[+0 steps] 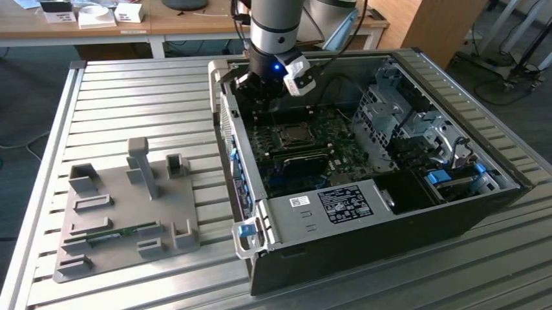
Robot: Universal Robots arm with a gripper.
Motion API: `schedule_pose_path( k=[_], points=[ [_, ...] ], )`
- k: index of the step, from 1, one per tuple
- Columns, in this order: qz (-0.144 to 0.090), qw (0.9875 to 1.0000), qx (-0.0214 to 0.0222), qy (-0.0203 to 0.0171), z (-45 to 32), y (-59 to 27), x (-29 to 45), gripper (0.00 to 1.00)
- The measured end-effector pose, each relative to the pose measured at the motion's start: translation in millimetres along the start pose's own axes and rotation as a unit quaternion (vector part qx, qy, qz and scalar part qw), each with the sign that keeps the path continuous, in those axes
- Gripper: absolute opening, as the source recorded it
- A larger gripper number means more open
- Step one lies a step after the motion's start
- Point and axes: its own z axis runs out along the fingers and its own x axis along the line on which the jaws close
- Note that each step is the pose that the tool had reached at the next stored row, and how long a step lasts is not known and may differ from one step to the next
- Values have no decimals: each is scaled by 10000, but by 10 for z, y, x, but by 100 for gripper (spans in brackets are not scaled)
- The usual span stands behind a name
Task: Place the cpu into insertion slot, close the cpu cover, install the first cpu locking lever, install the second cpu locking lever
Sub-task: 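Install the first cpu locking lever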
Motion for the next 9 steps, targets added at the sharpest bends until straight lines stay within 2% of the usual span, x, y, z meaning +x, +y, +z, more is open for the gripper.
schedule_pose_path(
  k=[9],
  points=[
    [1,10000,0,0,7,25,-23,11]
  ],
)
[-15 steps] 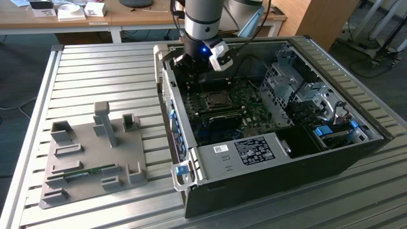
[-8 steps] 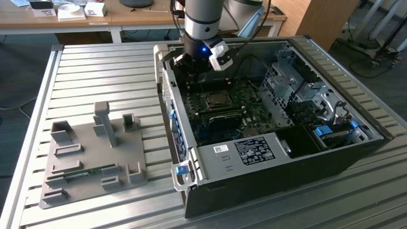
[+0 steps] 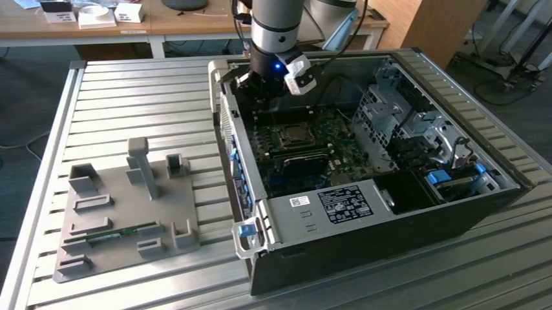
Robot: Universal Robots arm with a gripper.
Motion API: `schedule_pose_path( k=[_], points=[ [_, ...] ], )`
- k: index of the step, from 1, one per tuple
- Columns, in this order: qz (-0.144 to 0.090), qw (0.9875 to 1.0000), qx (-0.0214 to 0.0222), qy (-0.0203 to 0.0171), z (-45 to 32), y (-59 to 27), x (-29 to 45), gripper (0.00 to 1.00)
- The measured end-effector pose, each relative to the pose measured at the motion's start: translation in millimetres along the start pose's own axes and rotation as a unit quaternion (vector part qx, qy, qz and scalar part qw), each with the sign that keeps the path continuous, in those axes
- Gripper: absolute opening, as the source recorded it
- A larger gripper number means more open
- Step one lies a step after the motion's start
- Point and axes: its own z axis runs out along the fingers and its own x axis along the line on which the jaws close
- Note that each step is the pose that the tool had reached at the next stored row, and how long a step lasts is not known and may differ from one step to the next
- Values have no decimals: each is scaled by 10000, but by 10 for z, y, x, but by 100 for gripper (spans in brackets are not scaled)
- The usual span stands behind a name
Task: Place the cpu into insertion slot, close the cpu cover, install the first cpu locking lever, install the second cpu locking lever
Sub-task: 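Install the first cpu locking lever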
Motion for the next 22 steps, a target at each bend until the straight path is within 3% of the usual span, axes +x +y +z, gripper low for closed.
schedule_pose_path(
  k=[22],
  points=[
    [0,10000,-10,0,-8,36,-23,11]
  ],
)
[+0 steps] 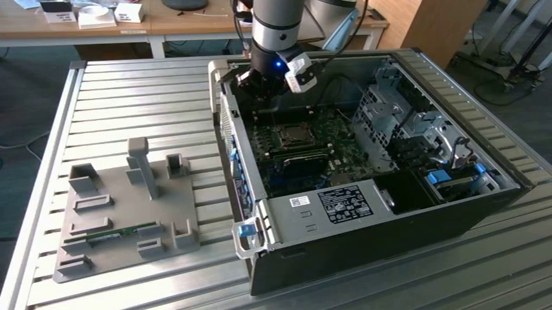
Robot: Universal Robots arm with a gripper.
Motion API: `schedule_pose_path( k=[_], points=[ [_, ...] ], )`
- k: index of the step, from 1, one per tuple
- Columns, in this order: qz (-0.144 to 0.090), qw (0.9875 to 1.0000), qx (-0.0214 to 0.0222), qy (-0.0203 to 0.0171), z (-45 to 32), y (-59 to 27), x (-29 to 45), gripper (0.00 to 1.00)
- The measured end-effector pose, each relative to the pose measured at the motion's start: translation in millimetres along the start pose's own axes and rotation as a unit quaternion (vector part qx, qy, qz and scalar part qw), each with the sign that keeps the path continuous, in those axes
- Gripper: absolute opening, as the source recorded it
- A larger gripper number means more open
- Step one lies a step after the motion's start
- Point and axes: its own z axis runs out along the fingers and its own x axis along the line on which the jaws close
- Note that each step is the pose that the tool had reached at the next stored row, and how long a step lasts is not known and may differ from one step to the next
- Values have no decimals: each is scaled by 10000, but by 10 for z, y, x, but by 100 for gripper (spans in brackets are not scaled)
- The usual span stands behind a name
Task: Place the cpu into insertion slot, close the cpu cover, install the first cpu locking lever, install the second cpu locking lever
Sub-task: 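Install the first cpu locking lever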
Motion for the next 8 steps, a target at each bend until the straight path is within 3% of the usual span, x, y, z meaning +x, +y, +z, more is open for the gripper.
schedule_pose_path(
  k=[8],
  points=[
    [0,10000,0,0,6,0,-57,11]
  ],
)
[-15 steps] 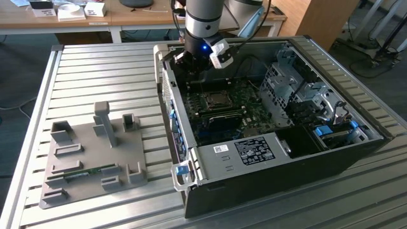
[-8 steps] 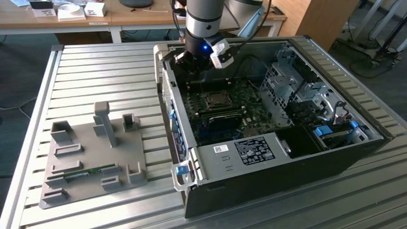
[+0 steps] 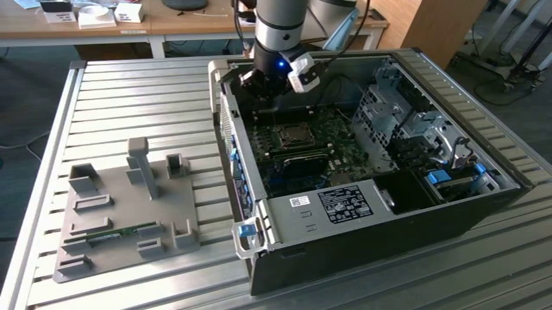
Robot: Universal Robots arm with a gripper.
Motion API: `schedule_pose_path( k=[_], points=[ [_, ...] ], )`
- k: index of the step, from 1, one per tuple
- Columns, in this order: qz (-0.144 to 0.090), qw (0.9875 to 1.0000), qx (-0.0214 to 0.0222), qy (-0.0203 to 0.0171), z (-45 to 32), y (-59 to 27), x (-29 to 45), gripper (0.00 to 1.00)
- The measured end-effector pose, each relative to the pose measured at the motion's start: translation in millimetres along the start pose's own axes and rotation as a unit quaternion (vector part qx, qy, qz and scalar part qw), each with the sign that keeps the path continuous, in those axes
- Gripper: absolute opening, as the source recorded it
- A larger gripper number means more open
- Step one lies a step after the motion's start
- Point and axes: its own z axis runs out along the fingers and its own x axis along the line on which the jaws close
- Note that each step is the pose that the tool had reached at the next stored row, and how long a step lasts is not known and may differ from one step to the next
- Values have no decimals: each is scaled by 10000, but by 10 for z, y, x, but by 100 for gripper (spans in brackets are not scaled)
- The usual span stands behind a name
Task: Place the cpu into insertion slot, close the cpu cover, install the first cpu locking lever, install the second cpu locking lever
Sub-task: 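Install the first cpu locking lever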
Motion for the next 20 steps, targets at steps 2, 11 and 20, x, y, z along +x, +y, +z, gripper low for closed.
schedule_pose_path(
  k=[2,11,20],
  points=[
    [0,10000,0,0,2,0,-20,11],
    [0,10000,0,0,8,0,-114,11],
    [0,10000,0,0,12,0,-153,11]
  ],
)
